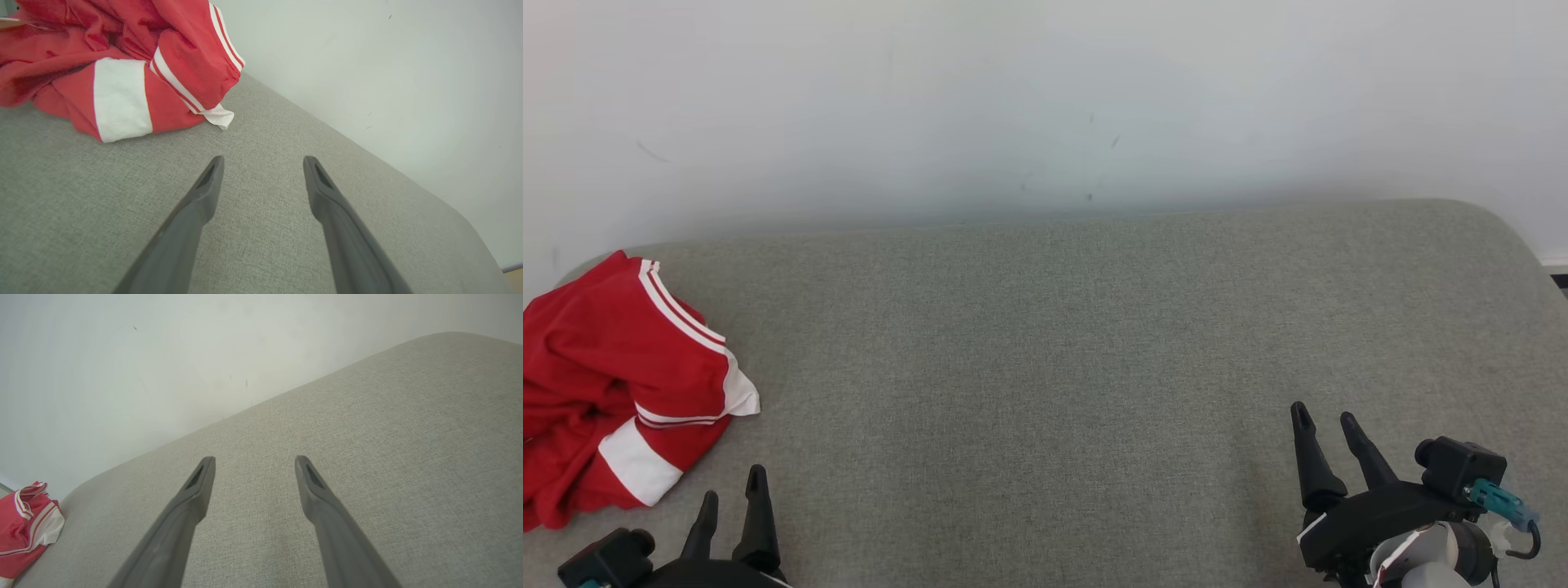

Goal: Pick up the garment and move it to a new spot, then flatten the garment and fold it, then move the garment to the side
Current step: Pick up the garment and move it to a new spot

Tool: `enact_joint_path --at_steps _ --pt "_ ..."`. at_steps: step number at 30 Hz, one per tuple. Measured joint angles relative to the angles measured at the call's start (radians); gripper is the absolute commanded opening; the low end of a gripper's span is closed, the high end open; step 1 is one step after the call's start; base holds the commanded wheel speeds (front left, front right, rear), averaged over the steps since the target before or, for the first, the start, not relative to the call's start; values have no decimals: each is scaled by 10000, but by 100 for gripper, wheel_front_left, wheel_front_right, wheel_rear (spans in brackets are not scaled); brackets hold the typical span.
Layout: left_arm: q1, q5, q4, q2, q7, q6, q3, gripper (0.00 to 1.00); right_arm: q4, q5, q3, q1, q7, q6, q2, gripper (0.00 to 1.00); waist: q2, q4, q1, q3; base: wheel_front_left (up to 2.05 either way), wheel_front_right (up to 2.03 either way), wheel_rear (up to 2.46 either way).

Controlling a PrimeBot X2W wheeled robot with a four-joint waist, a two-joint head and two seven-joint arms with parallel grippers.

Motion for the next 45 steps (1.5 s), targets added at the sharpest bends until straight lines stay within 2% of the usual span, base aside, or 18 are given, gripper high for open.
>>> enact_joint_path --at_steps 24,30,39,45 --pt "6 3536 -244 324 -284 589 -407 100 -12 -3498 700 -243 -798 -604 -234 100 0 119 0 -192 0 0 0" --pt "-16 4454 -343 299 -316 713 -516 100 -12 -4054 529 -184 -966 -700 -326 100 0 239 0 -248 0 0 0" --pt "-39 4550 -447 299 -249 713 -470 100 -21 -4056 330 -141 -968 -700 -318 100 -1 811 0 -272 0 0 0" --pt "-45 4654 -525 284 -159 713 -311 100 -31 -4052 364 -143 -968 -700 -228 100 -1 1507 0 -281 0 0 0"
